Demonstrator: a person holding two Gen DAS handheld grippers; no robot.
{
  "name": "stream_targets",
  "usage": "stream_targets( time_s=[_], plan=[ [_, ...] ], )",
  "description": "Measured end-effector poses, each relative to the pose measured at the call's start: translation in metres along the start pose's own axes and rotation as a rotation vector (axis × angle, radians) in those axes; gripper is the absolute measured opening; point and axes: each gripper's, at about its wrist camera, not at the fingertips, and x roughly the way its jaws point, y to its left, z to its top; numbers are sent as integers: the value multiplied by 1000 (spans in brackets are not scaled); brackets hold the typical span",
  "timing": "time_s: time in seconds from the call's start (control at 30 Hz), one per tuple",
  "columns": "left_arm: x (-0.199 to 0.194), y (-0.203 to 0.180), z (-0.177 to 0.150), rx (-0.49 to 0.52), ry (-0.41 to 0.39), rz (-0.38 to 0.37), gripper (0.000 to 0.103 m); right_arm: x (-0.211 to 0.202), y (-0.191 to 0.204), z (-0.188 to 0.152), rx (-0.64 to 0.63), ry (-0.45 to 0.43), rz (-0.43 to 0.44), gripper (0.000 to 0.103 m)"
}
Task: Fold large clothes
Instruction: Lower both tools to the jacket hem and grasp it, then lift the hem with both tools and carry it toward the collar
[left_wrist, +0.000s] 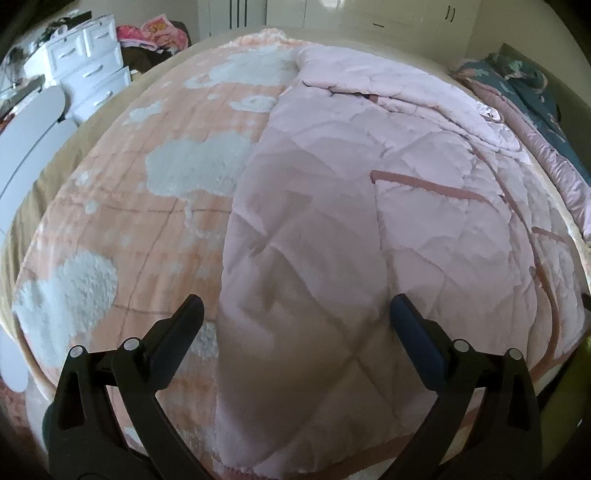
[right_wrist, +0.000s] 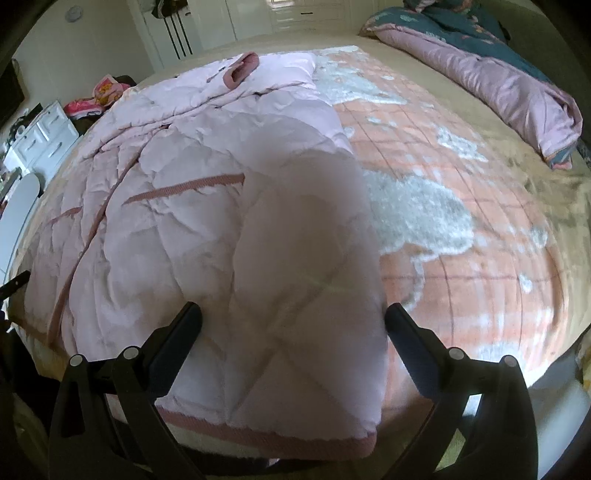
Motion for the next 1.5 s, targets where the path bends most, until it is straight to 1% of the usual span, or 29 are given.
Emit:
stream_targets(
  time_s=[0.1,0.23,0.43,0.53,0.7,0.73,0.8,0.83,0.93,1.0,1.03,1.07,1.1,1.17,1.2,1.23,1.27,1.33,1.37,1.4,1.43,1.5],
  plan=[
    [0,2,-5,-12,10,-16,95,1,-11,-8,51,18,43,99],
    [1,2,-10,-22,28,-42,94,0,-16,-16,78,26,75,99],
    [-2,2,-21,-31,48,-70,95,4,-16,-21,86,53,108,99],
    [-4,-2,-26,-20,50,-71,95,5,-16,-23,85,67,132,99],
    [-6,-6,-31,-31,48,-83,94,4,-11,-28,47,76,128,98],
    [-7,-7,-31,-32,49,-85,94,4,-11,-28,46,73,130,96],
    [-6,-9,-31,-26,51,-90,94,1,-10,-30,42,64,163,84],
    [-6,-9,-31,-28,51,-90,94,0,-10,-31,44,61,180,80],
    [-4,-8,-31,-46,49,-104,94,-3,-11,-34,57,49,202,75],
    [-3,-8,-29,-55,47,-112,94,-6,-11,-33,59,43,207,67],
    [-3,-9,-29,-57,45,-115,94,-9,-11,-33,62,35,210,58],
    [-4,-9,-28,-61,43,-124,94,-12,-11,-32,72,27,257,37],
    [-4,-10,-28,-63,40,-134,94,-15,-12,-32,85,14,295,34],
    [-5,-10,-26,-69,33,-155,94,-23,-9,-29,80,-19,301,29],
    [-7,-10,-26,-72,26,-168,89,-25,-7,-27,72,-30,301,28],
    [-8,-11,-25,-72,21,-176,78,-29,-6,-26,66,-43,305,26],
    [-10,-13,-24,-65,14,-179,71,-34,-4,-23,60,-63,315,25],
    [-13,-13,-22,-56,2,-175,43,-41,-2,-17,48,-90,324,24],
    [-14,-12,-21,-59,-2,-175,36,-45,0,-14,41,-106,330,23],
    [-16,-10,-20,-65,-8,-176,22,-48,2,-11,36,-119,334,23],
    [-19,-8,-18,-76,-15,-202,18,-52,4,-7,29,-134,338,23],
    [-25,-8,-14,-75,-31,-227,14,-57,7,-1,16,-147,343,23]
  ],
)
